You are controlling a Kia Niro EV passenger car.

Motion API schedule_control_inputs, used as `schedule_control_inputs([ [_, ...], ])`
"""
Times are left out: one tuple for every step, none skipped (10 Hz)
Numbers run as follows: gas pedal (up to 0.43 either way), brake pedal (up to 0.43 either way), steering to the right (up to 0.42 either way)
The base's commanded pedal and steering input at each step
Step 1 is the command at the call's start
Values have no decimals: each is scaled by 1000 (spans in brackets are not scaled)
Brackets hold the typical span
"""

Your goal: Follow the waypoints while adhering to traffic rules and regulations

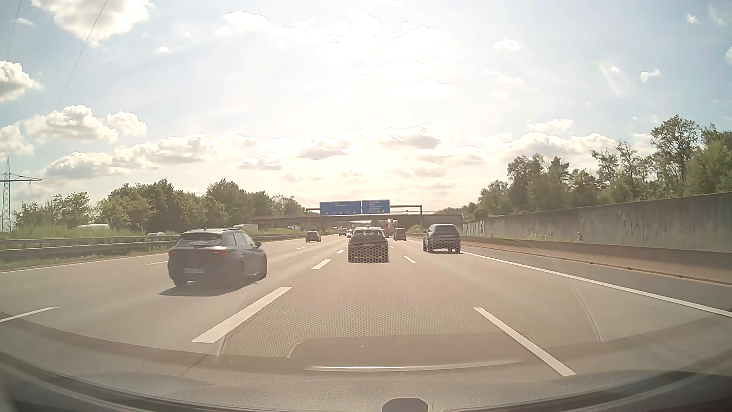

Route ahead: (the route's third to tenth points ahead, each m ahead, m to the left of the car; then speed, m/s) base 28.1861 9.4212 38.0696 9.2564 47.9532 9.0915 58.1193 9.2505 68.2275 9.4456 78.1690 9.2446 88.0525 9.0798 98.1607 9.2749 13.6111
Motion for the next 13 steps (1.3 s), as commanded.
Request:
schedule_control_inputs([
  [0,0,-1],
  [0,0,-1],
  [0,0,0],
  [0,0,0],
  [0,0,0],
  [0,0,0],
  [0,0,0],
  [0,0,0],
  [0,0,0],
  [0,0,-3],
  [0,0,-3],
  [0,0,-3],
  [0,0,-4],
])
